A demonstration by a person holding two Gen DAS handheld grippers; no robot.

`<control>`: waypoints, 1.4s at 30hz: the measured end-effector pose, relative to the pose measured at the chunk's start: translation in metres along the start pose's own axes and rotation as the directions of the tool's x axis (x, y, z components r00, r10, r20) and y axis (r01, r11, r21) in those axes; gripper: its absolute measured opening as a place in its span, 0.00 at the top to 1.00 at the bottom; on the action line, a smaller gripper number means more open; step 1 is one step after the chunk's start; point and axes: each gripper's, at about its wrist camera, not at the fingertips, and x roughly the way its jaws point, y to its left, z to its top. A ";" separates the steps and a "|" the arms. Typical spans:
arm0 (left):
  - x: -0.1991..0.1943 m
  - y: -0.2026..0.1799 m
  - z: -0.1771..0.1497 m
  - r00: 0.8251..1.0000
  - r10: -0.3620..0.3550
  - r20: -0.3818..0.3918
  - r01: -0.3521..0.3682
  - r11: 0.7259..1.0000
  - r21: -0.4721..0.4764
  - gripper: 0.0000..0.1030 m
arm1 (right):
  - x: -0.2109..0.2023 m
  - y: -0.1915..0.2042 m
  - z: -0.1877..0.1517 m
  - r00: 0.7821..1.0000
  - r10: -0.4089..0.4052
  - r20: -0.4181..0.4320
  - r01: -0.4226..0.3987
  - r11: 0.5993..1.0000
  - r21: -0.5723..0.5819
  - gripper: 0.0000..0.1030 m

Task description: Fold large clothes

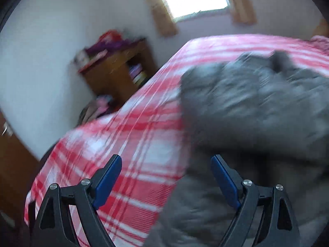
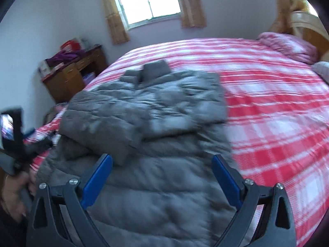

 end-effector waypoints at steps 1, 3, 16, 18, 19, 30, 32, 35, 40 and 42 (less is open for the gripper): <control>0.011 0.005 -0.007 0.999 0.014 -0.032 -0.014 1.000 -0.010 0.14 | 0.012 0.007 0.005 1.000 0.018 -0.022 -0.018 1.000 0.003 0.09; 0.025 0.009 -0.016 0.998 0.025 -0.065 -0.026 0.999 -0.021 0.14 | 0.033 0.015 0.010 0.996 0.049 -0.073 -0.048 0.999 0.022 0.19; 0.032 0.020 -0.028 0.997 -0.029 -0.076 0.020 0.993 -0.116 0.11 | 0.065 0.021 0.003 0.992 0.067 -0.108 -0.063 0.997 0.046 0.91; 0.033 0.021 -0.028 0.996 -0.036 -0.079 0.027 0.992 -0.120 0.11 | 0.062 0.017 0.006 0.994 0.053 -0.099 -0.048 0.998 0.046 0.91; 0.033 0.022 -0.028 0.996 -0.044 -0.081 0.034 0.992 -0.123 0.11 | 0.061 0.015 0.007 0.994 0.048 -0.097 -0.043 0.998 0.047 0.91; -0.012 0.050 0.008 0.956 -0.268 -0.119 0.259 0.962 -0.083 0.11 | 0.051 -0.011 0.010 0.990 -0.057 -0.125 0.063 0.997 0.048 0.53; -0.028 0.056 0.031 0.948 -0.309 -0.077 0.302 0.949 -0.089 0.11 | 0.034 -0.012 0.015 0.993 -0.102 -0.064 0.105 0.993 0.049 0.38; -0.039 0.049 0.068 0.942 -0.334 -0.015 0.331 0.939 -0.095 0.11 | 0.008 -0.003 0.033 0.989 -0.146 0.020 0.145 0.988 0.045 0.43; -0.014 0.000 0.099 0.959 -0.275 0.071 0.282 0.951 -0.127 0.11 | 0.015 0.031 0.056 0.995 -0.077 0.070 0.074 0.996 0.042 0.45; 0.002 -0.022 0.097 0.957 -0.284 0.064 0.290 0.947 -0.136 0.11 | 0.035 0.044 0.061 0.994 -0.059 0.087 0.055 0.998 0.044 0.45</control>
